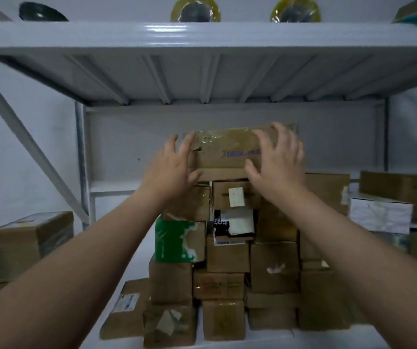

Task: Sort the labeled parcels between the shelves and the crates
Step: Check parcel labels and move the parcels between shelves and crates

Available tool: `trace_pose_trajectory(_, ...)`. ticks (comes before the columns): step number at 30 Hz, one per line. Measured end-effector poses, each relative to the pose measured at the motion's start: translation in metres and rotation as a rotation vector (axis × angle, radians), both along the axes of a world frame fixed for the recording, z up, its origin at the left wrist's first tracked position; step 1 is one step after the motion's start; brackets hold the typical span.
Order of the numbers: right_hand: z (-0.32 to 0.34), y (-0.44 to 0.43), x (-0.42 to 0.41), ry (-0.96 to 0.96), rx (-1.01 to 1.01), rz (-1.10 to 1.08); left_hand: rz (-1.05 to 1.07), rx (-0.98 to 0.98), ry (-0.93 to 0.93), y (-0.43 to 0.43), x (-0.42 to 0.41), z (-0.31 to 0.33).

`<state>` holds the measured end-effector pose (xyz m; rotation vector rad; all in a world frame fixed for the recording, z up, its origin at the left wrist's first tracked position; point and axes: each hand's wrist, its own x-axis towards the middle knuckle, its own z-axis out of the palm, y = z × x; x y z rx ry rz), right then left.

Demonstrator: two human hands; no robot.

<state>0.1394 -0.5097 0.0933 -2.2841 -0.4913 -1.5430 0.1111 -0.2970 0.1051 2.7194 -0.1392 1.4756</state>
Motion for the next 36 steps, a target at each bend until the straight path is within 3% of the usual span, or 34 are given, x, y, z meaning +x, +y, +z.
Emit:
trace_pose_trajectory(5,0.03,-0.019,0.02,0.18,0.156,-0.042,-0.068,-0.188,0.07,-0.006,0.033,0.025)
trace_pose_trajectory(11,0.033,-0.029,0.037,0.498,0.433,0.298,-0.195,-0.356,0.115,-0.01,0.047,0.016)
trace_pose_trajectory(17,0.028,-0.033,0.035,0.331,0.529,0.551,-0.371,-0.569,-0.071,-0.031,0.037,0.008)
trace_pose_trajectory(24,0.026,-0.043,0.027,0.054,0.649,0.604,-0.634,-0.821,-0.315,-0.045,0.02,0.01)
trace_pose_trajectory(27,0.025,-0.046,0.018,-0.018,0.698,0.642,-0.737,-0.915,-0.347,-0.045,0.009,0.006)
trace_pose_trajectory(30,0.02,-0.047,0.007,0.045,0.724,0.748,-0.855,-0.989,-0.324,-0.045,-0.007,0.001)
trace_pose_trajectory(36,0.009,-0.039,-0.029,0.04,0.789,0.894,-0.921,-0.988,-0.208,-0.024,-0.044,-0.013)
